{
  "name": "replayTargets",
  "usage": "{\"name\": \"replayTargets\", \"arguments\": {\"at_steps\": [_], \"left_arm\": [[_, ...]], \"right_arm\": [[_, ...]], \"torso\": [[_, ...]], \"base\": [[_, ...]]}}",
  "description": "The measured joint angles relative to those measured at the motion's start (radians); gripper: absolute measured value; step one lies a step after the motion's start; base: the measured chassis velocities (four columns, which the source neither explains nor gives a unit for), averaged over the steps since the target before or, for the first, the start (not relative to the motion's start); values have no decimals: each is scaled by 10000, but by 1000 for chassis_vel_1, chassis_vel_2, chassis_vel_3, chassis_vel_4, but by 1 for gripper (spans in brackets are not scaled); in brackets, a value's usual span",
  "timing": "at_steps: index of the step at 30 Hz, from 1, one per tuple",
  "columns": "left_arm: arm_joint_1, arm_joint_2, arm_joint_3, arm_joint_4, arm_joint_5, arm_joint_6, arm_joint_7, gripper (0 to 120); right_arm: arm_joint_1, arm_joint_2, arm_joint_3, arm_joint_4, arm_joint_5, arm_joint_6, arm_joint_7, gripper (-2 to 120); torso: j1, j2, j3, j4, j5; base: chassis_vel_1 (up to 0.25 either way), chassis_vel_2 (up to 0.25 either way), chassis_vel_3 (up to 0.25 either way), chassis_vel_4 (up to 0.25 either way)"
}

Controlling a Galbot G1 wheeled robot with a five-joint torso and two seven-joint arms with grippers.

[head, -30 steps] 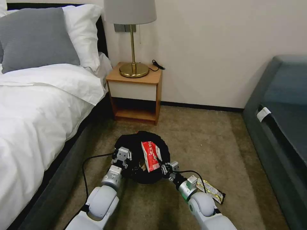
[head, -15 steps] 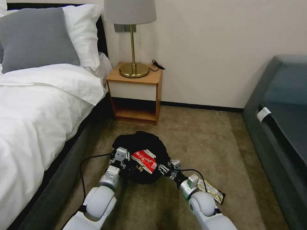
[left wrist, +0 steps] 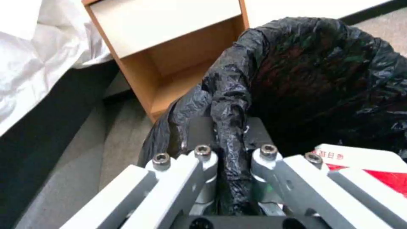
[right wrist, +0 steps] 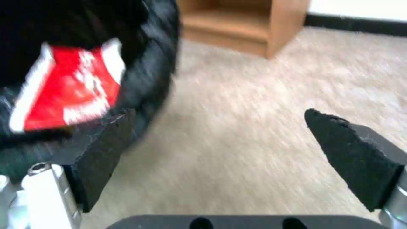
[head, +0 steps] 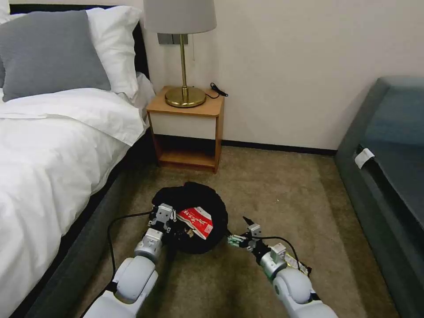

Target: Pick up the trash bin, then pick up the garbage on the floor and place it into the trash bin.

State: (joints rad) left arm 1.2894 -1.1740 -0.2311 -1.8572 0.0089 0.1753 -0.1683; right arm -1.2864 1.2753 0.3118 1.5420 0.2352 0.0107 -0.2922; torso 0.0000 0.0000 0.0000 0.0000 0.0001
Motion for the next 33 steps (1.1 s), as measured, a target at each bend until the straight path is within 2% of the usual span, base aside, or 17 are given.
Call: {"name": "replayTargets", "arguments": {"at_steps": [9, 11, 16, 29, 33], "left_arm": [[-92, 40, -83, 164, -6, -33, -18, 4], [-42, 57, -82, 252, -11, -61, -17, 4], [-38, 62, -77, 394, -12, -93, -16, 4], [81, 206, -92, 314, 0, -154, 25, 4], [90, 232, -80, 316, 52, -319, 25, 4]], "right_arm": [[-111, -957, 515, 5, -223, -1365, -80, 100], [-63, -1402, 695, -58, -238, -1975, -381, 100], [158, -1936, 870, -321, -200, -2565, -906, 100], [882, -2345, 570, -1350, -335, -3173, -1731, 100], [1253, -2341, 388, -1791, -509, -3299, -2257, 100]], "torso": [[0, -1, 0, -1, 1], [0, 0, 0, -1, -1], [0, 0, 0, 0, -1], [0, -1, 0, -1, 0], [0, -1, 0, 0, -2]], "base": [[0, 0, 0, 0], [0, 0, 0, 0], [0, 0, 0, 0], [0, 0, 0, 0], [0, 0, 0, 0]]}}
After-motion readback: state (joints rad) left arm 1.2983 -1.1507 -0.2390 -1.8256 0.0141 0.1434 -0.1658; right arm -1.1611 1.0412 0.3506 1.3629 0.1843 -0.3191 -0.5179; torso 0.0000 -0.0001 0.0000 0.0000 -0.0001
